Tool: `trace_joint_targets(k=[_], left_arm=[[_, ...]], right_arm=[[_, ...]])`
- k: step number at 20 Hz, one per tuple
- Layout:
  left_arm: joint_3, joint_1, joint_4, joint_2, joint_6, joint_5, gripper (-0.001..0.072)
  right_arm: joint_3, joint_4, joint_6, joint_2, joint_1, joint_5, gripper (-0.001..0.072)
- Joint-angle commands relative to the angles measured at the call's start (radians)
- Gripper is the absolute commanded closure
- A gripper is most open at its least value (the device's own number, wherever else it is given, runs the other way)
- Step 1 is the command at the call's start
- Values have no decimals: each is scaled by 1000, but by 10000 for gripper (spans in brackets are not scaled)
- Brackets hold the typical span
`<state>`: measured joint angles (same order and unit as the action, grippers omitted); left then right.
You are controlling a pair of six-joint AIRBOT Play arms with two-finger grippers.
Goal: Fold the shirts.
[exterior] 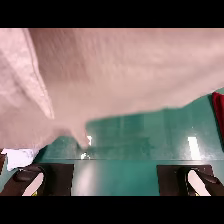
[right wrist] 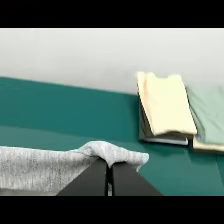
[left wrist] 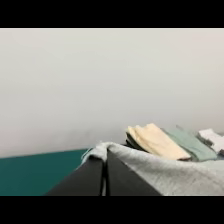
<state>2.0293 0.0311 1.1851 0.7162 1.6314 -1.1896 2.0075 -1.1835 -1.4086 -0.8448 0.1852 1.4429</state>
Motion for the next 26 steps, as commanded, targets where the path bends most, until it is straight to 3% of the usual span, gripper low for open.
trace_joint_targets(k=[1, 4, 7, 12, 15, 19, 21, 26], left_arm=[[-101, -1, 59, 69, 29, -180, 688], [-306, -1, 37, 192, 8, -254, 687], [-505, -1, 27, 330, -29, -195, 687], [-615, -1, 10, 619, -77, 56, 687], [-609, -1, 3, 748, -96, 243, 687], [-587, -1, 1, 815, -119, 376, 687], [-587, -4, 1, 815, -133, 376, 687], [-613, -6, 4, 815, -245, 128, 687]], right_arm=[[-3, -42, -61, -89, -31, 116, 701], [-161, -62, -89, -196, -118, 170, 701], [-318, -177, -141, -340, -182, 179, 701], [-388, -179, -135, -616, -186, 105, 701], [-303, -177, -124, -768, -186, 3, 701], [-140, -170, -86, -911, -186, -53, 700], [-94, -171, -84, -942, -186, -50, 700], [-213, -174, -71, -906, -186, -1, 700]])
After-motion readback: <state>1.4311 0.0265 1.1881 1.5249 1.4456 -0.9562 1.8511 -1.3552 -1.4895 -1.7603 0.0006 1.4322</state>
